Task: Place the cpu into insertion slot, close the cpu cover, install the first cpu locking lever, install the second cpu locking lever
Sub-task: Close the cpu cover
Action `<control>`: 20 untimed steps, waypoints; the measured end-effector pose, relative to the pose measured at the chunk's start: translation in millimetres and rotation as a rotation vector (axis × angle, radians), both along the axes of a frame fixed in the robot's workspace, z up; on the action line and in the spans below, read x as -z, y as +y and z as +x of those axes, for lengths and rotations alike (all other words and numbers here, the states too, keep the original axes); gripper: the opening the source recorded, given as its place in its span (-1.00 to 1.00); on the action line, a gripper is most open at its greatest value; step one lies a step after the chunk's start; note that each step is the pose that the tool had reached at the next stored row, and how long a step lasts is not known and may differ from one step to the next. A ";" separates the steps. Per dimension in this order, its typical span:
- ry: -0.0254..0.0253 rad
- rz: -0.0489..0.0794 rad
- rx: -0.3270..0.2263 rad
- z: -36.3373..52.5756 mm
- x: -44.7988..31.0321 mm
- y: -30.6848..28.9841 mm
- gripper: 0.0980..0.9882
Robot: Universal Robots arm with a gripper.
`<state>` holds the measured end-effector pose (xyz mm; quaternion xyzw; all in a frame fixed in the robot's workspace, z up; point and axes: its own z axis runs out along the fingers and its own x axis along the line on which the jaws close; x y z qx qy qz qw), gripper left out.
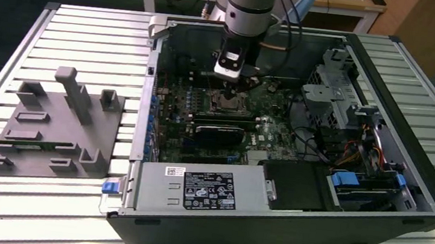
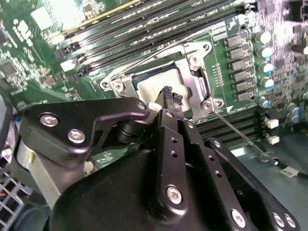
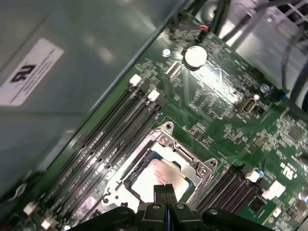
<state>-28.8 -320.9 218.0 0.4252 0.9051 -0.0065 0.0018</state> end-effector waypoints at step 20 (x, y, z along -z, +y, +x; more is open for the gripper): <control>0.0001 0.000 -0.354 0.0 0.2 0.0 -0.98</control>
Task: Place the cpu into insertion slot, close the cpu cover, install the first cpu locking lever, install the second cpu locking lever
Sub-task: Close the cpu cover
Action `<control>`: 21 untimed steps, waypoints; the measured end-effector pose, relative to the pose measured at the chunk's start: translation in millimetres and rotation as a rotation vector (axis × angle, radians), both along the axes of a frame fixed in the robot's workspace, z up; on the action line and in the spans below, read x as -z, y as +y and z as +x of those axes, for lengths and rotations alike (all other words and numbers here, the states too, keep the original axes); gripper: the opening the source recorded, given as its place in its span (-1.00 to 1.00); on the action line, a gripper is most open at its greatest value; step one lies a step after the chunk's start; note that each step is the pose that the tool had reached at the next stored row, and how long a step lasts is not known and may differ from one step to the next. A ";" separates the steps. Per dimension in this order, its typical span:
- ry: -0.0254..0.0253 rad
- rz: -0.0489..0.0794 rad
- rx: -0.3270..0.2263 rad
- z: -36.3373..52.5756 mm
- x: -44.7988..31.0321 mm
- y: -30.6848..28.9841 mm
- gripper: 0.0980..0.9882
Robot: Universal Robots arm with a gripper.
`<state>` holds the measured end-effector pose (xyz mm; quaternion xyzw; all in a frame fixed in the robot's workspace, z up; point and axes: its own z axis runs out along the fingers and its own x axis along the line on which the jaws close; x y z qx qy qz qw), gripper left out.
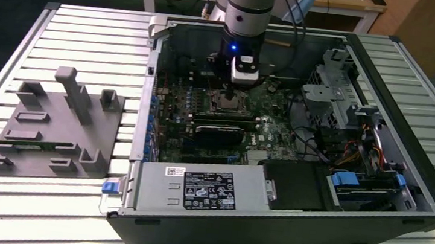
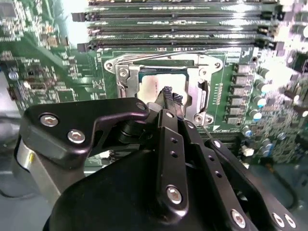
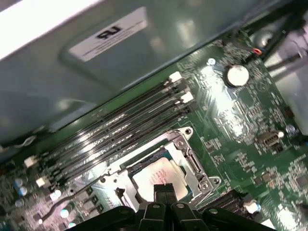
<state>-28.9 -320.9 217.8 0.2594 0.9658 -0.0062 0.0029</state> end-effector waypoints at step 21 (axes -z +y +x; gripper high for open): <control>-0.0032 0.006 -0.376 0.0 2.1 0.0 -0.98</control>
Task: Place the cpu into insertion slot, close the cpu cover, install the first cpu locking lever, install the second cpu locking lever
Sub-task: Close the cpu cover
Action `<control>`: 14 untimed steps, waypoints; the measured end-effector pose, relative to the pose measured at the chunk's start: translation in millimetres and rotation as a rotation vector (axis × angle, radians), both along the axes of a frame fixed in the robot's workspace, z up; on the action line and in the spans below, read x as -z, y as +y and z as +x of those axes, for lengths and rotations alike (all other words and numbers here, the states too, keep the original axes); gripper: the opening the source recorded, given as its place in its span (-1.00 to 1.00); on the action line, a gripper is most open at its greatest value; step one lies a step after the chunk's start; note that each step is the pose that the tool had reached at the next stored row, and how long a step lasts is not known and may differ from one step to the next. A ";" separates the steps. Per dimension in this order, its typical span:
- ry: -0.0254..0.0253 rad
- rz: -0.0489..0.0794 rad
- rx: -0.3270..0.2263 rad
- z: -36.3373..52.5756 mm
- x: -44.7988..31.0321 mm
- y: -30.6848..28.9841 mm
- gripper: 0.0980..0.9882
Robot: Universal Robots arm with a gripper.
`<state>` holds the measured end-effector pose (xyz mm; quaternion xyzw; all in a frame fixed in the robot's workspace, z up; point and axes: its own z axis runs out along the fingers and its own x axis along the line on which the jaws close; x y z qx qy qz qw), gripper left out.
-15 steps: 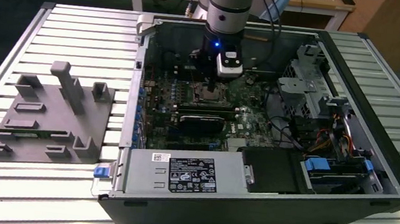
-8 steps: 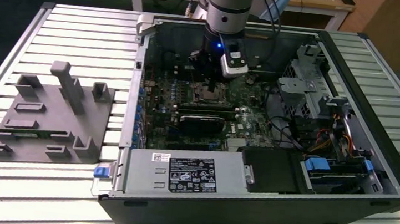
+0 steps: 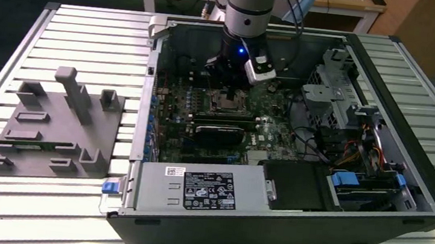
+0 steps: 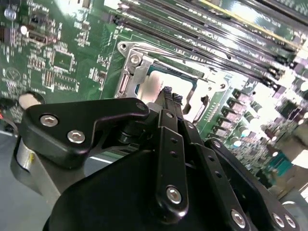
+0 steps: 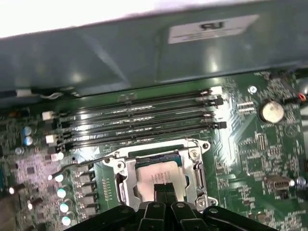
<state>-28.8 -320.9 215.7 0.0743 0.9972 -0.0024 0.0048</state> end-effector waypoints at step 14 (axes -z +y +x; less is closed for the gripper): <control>-0.0077 0.002 -0.085 -1.4 3.2 -6.0 -0.98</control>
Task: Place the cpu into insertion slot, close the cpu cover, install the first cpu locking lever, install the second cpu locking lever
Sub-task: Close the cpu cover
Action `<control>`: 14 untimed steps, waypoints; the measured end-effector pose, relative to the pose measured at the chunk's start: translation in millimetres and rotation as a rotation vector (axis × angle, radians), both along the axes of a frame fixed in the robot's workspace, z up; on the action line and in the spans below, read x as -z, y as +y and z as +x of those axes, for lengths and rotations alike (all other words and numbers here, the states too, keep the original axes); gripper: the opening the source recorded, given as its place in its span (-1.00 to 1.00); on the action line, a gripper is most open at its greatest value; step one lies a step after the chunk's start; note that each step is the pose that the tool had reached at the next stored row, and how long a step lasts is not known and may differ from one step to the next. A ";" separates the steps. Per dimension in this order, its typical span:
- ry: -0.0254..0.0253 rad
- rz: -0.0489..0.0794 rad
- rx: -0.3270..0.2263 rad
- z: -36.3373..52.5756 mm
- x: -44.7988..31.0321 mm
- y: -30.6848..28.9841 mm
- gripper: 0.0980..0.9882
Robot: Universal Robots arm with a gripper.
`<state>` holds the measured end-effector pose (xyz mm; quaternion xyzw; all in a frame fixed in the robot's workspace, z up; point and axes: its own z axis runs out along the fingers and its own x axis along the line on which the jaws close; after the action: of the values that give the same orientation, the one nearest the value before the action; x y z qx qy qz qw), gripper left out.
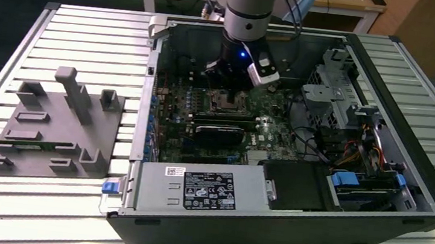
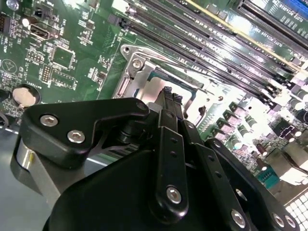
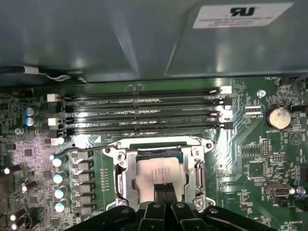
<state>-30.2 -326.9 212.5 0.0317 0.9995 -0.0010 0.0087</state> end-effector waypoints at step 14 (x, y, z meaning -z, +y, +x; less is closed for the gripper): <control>0.0000 0.000 0.001 -26.1 4.3 -0.1 -0.98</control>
<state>-56.3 -327.0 208.2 0.0321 0.9994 -0.0010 0.0087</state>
